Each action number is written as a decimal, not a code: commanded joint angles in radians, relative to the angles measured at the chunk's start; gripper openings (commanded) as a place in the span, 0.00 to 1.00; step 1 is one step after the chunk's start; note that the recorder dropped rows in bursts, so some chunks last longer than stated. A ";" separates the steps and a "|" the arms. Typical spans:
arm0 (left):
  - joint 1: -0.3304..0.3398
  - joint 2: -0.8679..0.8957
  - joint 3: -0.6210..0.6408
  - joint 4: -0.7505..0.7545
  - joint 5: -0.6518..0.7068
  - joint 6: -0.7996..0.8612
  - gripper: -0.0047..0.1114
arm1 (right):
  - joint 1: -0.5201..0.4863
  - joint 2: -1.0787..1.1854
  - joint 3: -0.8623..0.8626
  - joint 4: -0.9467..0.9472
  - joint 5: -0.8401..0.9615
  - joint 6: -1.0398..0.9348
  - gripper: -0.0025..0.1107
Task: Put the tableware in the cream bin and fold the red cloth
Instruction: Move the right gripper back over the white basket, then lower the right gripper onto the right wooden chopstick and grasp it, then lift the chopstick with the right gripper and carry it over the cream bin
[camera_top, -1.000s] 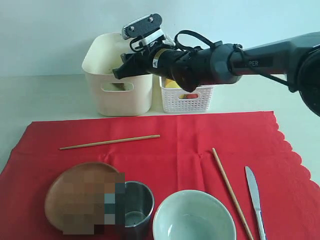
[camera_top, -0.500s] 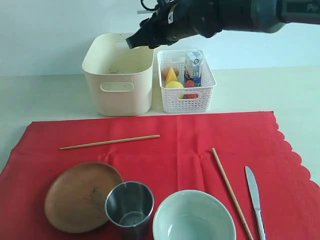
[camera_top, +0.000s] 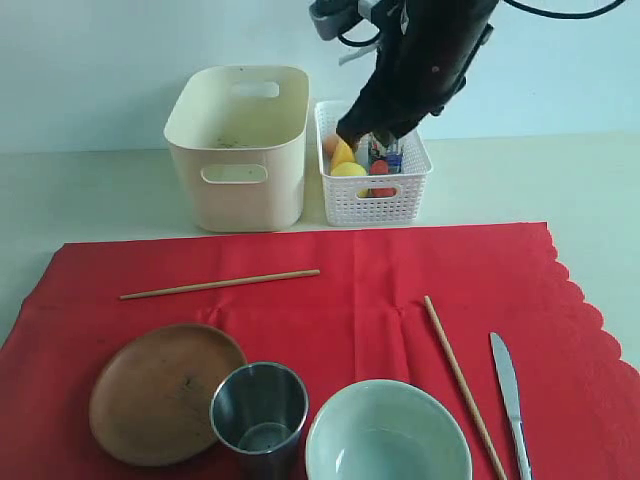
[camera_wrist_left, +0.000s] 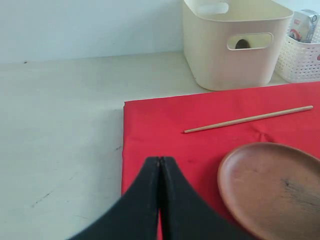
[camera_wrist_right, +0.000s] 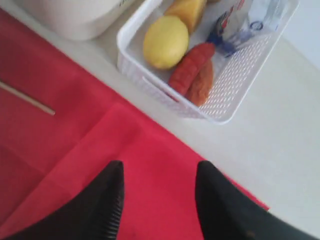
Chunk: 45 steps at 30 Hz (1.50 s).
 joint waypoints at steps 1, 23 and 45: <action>0.003 -0.006 0.003 -0.002 -0.004 -0.002 0.04 | -0.047 -0.011 0.018 0.110 0.132 -0.021 0.42; 0.003 -0.006 0.003 -0.002 -0.004 -0.002 0.04 | -0.144 0.079 0.394 0.389 -0.051 -0.140 0.42; 0.003 -0.006 0.003 -0.002 -0.004 -0.002 0.04 | -0.144 0.148 0.391 0.364 -0.136 -0.125 0.02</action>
